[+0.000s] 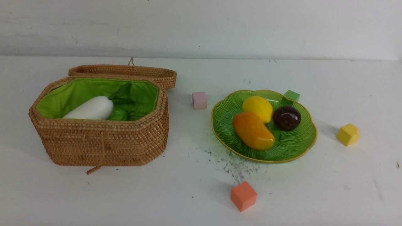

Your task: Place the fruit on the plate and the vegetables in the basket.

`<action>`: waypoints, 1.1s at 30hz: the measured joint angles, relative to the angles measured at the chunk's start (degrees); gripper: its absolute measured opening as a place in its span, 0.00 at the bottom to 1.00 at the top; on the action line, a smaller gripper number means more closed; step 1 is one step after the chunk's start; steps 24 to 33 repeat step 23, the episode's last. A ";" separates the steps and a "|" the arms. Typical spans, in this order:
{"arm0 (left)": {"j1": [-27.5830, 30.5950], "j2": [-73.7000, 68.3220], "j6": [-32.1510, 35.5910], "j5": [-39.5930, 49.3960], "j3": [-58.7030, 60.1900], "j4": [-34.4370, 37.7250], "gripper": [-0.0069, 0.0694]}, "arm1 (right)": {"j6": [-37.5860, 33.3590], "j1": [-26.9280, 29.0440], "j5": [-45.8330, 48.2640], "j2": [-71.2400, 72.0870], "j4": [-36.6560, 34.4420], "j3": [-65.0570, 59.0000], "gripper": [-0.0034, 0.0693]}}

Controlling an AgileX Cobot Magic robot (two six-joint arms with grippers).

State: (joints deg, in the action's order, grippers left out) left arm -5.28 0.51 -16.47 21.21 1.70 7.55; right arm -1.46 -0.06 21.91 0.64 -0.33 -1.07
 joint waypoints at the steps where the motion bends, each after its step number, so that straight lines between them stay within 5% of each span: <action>1: 0.00 0.00 0.00 0.00 0.00 0.00 0.07 | 0.00 0.00 0.00 0.00 0.00 0.00 0.15; 33: 0.00 0.00 -0.04 0.00 0.00 -0.05 0.07 | 0.00 0.00 0.00 0.00 0.00 0.00 0.19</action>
